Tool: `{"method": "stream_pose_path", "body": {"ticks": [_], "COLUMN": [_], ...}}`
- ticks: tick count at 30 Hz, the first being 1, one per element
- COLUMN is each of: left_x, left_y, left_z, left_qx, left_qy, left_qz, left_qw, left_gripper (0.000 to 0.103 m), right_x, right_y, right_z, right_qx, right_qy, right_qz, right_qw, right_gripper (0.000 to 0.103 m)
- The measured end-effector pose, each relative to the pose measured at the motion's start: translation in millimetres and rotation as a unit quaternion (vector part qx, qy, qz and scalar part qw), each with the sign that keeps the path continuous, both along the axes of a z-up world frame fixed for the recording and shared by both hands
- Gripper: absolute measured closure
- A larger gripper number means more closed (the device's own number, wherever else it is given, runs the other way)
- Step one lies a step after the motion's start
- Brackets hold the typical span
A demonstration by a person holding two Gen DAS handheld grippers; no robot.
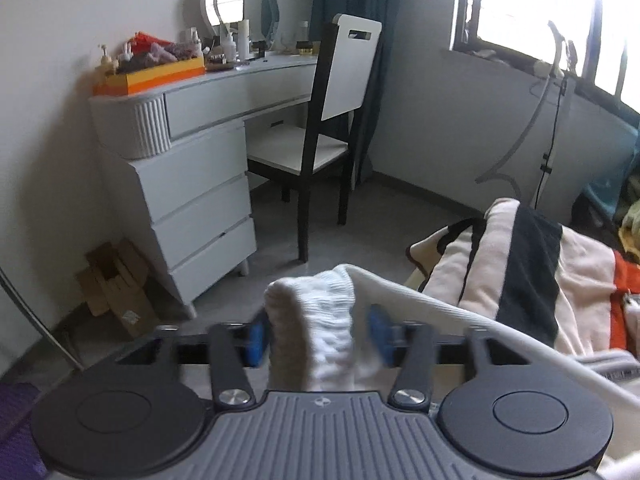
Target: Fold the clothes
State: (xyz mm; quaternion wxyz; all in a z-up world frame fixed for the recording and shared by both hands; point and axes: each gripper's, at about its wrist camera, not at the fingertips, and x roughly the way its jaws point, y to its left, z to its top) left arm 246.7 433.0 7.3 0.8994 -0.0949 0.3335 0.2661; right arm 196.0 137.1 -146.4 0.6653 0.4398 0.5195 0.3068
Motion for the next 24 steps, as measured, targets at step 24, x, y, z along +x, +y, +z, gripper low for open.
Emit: {"method": "stream_pose_path", "body": {"ticks": [24], "left_x": [-246.9], "left_y": [-246.3], "left_z": [145.1], "left_qx": [-0.064], "left_qy": [-0.134], "left_qz": [-0.182], "left_qw": [0.9719], "left_gripper": [0.013], "right_x": [-151.9], "right_y": [-258.5], "right_z": [192.8], "right_qx": [-0.287], "right_qy": [-0.307], "right_qz": [-0.136], "right_qw": [0.897], "right_gripper": [0.015]}}
